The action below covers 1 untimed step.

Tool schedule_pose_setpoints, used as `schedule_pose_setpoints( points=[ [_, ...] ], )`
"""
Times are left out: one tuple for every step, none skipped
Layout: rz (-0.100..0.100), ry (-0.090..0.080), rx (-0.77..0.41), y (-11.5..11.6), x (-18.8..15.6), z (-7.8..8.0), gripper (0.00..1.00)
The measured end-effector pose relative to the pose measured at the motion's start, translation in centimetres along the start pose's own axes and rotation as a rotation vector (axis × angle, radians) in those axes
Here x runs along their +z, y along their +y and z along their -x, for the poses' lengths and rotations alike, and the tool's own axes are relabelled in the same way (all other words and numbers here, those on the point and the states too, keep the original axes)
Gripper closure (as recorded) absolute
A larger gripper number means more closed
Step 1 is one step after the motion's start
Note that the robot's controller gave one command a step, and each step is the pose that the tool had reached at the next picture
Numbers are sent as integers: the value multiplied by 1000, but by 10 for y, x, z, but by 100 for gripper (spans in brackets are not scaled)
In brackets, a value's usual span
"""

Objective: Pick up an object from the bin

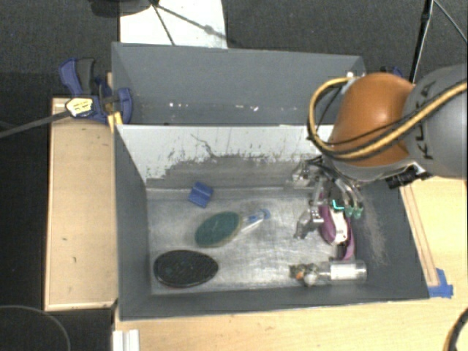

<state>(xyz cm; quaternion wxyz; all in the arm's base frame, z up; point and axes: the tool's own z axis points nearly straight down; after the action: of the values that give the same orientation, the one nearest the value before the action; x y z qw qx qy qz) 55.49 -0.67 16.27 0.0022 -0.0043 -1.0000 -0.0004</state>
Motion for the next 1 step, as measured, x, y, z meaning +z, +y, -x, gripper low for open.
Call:
schedule_pose_setpoints(
  points=[
    [-1, -10, -319, 58, 90, 13, 0]
  ],
)
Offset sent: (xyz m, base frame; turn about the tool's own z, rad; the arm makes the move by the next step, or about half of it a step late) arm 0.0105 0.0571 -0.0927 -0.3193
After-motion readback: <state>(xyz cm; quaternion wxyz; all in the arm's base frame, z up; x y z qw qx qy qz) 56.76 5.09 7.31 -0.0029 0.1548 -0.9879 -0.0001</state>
